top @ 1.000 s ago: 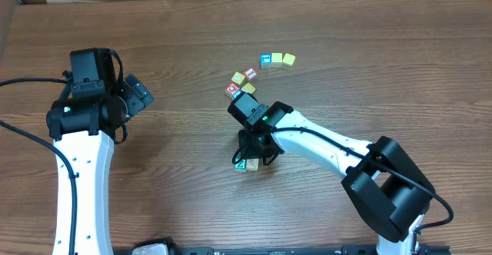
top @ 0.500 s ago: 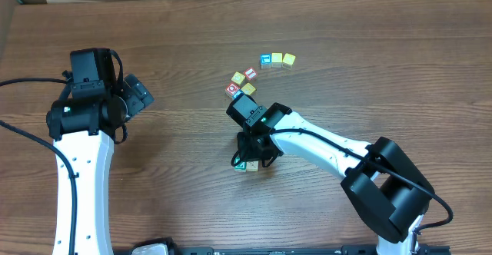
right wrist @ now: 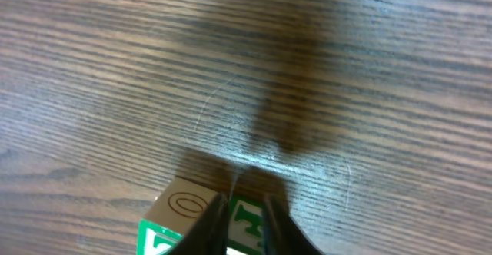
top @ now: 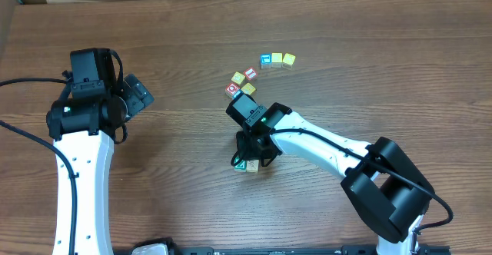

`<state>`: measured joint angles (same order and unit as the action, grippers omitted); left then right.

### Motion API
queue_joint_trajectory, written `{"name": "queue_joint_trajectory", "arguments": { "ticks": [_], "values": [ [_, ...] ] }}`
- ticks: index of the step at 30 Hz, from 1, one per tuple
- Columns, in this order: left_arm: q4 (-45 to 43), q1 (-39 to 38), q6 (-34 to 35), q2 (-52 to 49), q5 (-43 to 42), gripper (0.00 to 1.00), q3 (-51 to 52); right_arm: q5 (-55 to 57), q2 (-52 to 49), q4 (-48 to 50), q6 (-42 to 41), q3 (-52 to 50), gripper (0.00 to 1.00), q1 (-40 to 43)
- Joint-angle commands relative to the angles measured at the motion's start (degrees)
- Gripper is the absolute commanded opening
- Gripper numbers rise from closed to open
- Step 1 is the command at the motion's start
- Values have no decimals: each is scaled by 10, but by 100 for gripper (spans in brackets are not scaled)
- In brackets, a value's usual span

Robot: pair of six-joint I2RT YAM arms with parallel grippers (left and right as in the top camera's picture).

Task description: Flip 4 blocks

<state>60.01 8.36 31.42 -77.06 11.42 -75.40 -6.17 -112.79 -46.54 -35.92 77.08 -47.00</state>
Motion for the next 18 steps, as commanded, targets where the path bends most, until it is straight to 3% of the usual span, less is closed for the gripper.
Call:
{"name": "queue_joint_trajectory", "arguments": {
  "ticks": [1,5,10,18],
  "values": [
    [0,2,3,-5,7,100,-7,1,3,-3,3,14,27,18],
    [0,2,3,-5,7,100,-7,0,3,-5,19,18,41,45],
    [0,2,3,-5,7,100,-7,-1,3,-18,41,30,43,79],
    [0,2,3,-5,7,100,-7,1,3,-157,95,216,59,132]
  ]
}}
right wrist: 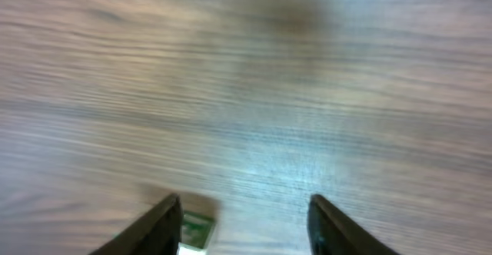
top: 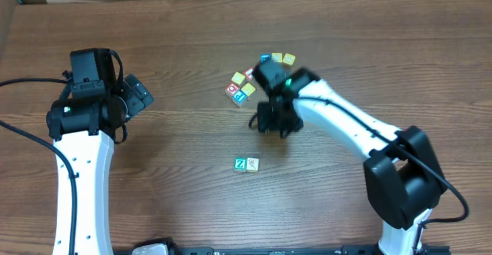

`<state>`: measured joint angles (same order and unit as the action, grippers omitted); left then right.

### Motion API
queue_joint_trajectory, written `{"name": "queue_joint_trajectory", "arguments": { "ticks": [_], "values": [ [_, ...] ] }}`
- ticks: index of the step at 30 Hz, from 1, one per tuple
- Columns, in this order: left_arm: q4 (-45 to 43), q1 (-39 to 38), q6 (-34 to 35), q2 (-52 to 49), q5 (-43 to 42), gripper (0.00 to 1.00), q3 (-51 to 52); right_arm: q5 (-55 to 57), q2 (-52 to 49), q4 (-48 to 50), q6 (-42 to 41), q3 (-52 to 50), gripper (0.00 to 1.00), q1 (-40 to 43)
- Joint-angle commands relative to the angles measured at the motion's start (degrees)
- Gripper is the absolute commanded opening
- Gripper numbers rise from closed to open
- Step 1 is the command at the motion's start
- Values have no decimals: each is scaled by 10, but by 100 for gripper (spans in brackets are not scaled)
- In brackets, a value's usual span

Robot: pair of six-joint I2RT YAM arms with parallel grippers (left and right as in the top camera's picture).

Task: Flip 4 blocks
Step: 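Move the right gripper away to the block cluster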

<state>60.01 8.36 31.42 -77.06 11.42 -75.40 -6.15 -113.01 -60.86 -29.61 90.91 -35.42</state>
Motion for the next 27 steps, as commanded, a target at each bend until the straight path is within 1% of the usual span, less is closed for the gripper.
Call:
{"name": "queue_joint_trajectory", "arguments": {
  "ticks": [1,3,4,6,12,17,20,27],
  "values": [
    [0,2,3,-5,7,100,-7,1,5,-24,35,104,60,21],
    [0,2,3,-5,7,100,-7,0,5,-29,59,148,64,28],
    [0,2,3,-5,7,100,-7,1,5,-28,68,165,68,30],
    [0,2,3,-5,7,100,-7,1,5,-13,72,184,72,30],
    [0,2,3,-5,7,100,-7,3,-16,52,72,181,76,14],
    [0,2,3,-5,7,100,-7,71,-75,83,78,181,83,-6],
    [0,2,3,-5,7,100,-7,75,-111,108,121,181,83,-11],
    [0,2,3,-5,7,100,-7,65,-158,130,123,180,81,-13]
  ]
}}
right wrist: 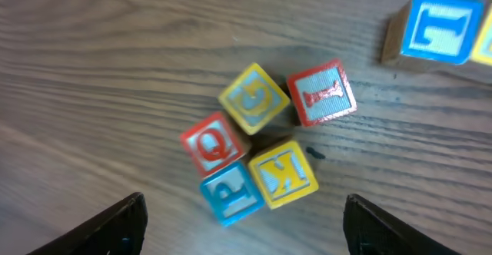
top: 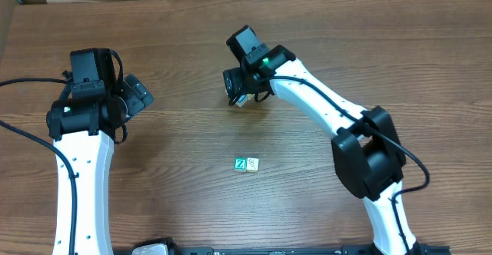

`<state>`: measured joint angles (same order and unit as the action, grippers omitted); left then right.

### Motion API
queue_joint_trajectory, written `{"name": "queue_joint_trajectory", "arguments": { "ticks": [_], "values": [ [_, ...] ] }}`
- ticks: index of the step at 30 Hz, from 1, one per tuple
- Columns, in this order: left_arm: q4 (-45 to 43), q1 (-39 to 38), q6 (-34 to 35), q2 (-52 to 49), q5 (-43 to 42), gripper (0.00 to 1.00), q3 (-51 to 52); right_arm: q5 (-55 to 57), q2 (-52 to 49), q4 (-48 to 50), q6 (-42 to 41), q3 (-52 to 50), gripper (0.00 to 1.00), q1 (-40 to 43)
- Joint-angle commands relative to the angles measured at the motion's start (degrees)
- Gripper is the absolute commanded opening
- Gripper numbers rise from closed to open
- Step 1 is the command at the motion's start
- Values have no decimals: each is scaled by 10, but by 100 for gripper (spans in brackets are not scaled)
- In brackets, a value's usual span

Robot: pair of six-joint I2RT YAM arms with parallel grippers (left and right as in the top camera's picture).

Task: Flip 4 blocks
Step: 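Move the right gripper away to the block cluster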

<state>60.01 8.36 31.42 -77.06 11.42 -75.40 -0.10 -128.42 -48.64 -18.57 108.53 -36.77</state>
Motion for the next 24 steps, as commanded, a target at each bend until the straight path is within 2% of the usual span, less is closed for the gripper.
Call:
{"name": "queue_joint_trajectory", "arguments": {
  "ticks": [1,10,15,17,24],
  "values": [
    [0,2,3,-5,7,100,-7,5,-6,10,13,4,81,1],
    [0,2,3,-5,7,100,-7,14,-26,30,25,2,80,3],
    [0,2,3,-5,7,100,-7,28,-26,46,-21,2,65,27],
    [0,2,3,-5,7,100,-7,26,-26,47,-42,2,65,45],
    [0,2,3,-5,7,100,-7,16,-27,43,-35,2,66,82]
  ]
}}
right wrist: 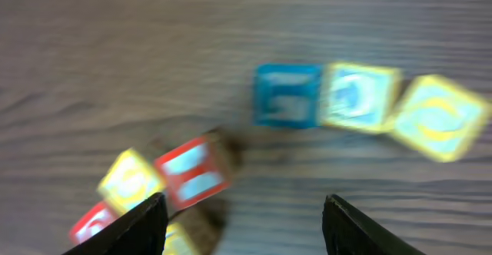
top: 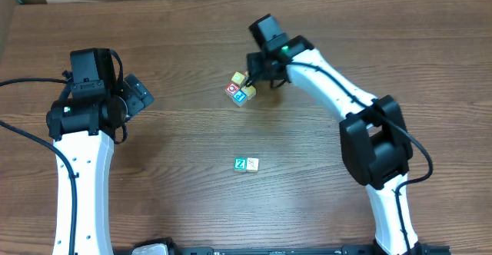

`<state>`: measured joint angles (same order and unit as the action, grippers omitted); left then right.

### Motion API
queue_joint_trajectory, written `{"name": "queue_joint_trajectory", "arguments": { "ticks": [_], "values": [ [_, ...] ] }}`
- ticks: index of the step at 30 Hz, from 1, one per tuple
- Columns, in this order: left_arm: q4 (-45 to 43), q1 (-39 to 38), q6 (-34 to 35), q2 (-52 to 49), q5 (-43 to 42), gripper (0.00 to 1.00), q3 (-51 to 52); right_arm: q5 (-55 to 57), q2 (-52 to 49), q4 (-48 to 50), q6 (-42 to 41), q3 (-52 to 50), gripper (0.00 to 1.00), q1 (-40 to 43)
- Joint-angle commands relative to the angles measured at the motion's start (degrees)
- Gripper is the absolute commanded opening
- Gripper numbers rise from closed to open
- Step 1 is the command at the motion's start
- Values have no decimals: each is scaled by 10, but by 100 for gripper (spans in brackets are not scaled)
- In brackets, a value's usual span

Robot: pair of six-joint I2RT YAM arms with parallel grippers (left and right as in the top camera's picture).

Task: Flip 4 blocks
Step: 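Move the right gripper away to the block cluster, then position the right gripper above the yellow K block in the cluster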

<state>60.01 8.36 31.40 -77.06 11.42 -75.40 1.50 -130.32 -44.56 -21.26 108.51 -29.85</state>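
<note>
Seven lettered blocks lie at the far middle of the table. The right wrist view shows a row of a blue block and two yellow blocks, plus a cluster with a red block and a yellow block. Overhead, the cluster shows beside my right gripper, and the arm hides the row. My right gripper is open and empty, hovering between cluster and row. A green Z block and a beige block sit together nearer the front. My left gripper hangs idle at the left.
The brown wooden table bears only the blocks. A cardboard edge shows at the far left corner. My right arm stretches across the right half of the table.
My right gripper, still open, has shifted right and farther back from above the four-block cluster. The row of three now fills its view. No block has moved.
First my right gripper's fingers were close together on the green block beside the beige one at the front middle. Then it was open and away, the pair left on the table. Later it hovered open over the cluster, and now between cluster and row.
</note>
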Motion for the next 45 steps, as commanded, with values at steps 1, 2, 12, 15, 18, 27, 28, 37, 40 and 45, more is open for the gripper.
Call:
{"name": "queue_joint_trajectory", "arguments": {
  "ticks": [1,2,12,15,18,27,28,37,40,45],
  "values": [
    [0,2,3,-5,7,100,-7,0,-8,2,-8,2,66,17],
    [0,2,3,-5,7,100,-7,0,-8,3,-9,2,66,23],
    [0,1,3,-5,7,100,-7,-8,-8,4,-9,2,77,45],
    [0,2,3,-5,7,100,-7,-17,-8,10,-10,2,79,40],
    [0,2,3,-5,7,100,-7,-18,-8,10,-11,2,78,34],
    [0,2,3,-5,7,100,-7,-42,-14,-22,-10,-11,63,-11],
    [0,2,3,-5,7,100,-7,-42,-14,-23,-10,-16,60,-16],
    [0,2,3,-5,7,100,-7,-42,-15,-21,-10,-56,57,-52],
    [0,2,3,-5,7,100,-7,-42,-15,-28,-10,-59,57,-59],
    [0,2,3,-5,7,100,-7,-42,-15,-31,-10,-59,58,-70]
  ]
}}
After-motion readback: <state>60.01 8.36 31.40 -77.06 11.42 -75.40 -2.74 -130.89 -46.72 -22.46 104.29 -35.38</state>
